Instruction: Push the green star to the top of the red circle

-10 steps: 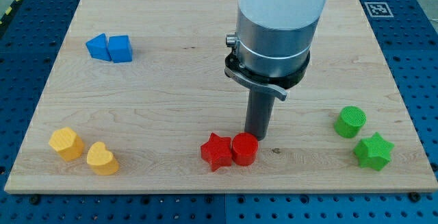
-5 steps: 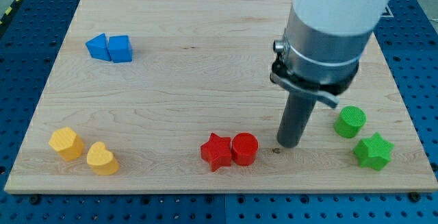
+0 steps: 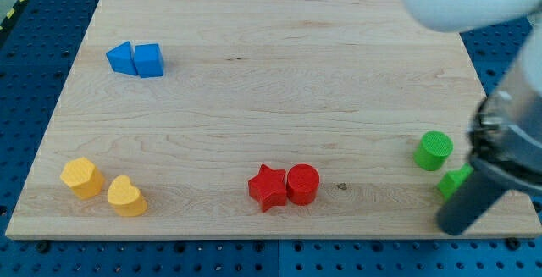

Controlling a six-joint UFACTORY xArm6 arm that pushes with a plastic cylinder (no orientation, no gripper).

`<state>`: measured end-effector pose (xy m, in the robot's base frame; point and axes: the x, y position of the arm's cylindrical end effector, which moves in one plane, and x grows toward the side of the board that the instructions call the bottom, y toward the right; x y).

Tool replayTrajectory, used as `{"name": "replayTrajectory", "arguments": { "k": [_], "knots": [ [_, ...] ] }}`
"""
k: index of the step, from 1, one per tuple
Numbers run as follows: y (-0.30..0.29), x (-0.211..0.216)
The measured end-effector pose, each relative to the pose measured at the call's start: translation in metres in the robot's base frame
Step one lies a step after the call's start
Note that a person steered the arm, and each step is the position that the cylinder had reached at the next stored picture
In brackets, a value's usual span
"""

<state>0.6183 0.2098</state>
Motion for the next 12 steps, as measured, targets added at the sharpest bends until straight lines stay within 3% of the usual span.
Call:
{"name": "replayTrajectory", "arguments": {
  "k": [3, 7, 10, 12],
  "knots": [
    [0.046, -0.016],
    [0.037, -0.021],
    [-0.042, -0.048],
    [-0.101, -0.092]
  ]
}}
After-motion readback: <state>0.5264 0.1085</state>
